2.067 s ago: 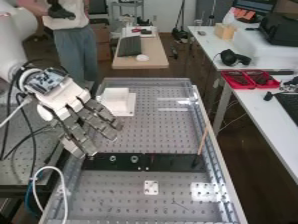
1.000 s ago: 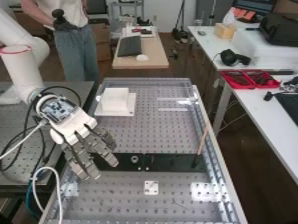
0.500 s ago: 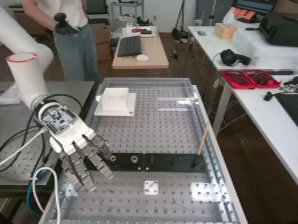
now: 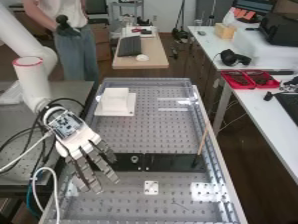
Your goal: Grab the larger nut and place it in the white container
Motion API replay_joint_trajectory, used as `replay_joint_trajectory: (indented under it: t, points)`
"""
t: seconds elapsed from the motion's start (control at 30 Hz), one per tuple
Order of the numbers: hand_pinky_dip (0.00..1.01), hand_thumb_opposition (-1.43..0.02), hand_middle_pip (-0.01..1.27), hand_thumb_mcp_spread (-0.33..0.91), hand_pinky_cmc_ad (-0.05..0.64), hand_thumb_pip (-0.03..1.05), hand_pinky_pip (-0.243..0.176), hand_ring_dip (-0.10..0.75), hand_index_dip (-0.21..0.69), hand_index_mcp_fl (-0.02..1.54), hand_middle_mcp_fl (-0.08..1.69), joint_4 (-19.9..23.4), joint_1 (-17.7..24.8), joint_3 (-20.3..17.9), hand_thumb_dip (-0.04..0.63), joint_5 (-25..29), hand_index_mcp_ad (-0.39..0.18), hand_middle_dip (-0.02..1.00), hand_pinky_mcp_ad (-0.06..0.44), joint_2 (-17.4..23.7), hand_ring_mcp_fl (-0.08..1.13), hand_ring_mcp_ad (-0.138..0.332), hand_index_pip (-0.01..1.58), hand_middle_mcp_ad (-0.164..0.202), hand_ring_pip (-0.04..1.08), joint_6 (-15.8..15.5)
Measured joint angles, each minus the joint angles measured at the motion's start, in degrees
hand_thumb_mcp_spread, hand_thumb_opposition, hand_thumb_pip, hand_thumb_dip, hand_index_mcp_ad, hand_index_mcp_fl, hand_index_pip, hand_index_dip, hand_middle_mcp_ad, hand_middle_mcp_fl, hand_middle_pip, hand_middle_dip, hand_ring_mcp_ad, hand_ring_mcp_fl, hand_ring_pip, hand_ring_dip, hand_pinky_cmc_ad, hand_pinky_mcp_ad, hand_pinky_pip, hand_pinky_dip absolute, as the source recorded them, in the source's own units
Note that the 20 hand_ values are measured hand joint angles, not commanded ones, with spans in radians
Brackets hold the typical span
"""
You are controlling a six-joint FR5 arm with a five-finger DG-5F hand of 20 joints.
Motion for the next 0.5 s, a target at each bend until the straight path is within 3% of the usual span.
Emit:
replay_joint_trajectory:
  t: [0.5]
  points:
    - [0.54, -0.91, 0.13, 0.39, 0.347, 0.65, -0.112, 0.072, 0.098, 0.02, 0.01, -1.0, -2.0, 1.7, 0.222, -2.7, -0.120, 0.19, 0.279, -1.8, 0.00, 0.182, 1.56, 0.075, 0.11, 1.0]
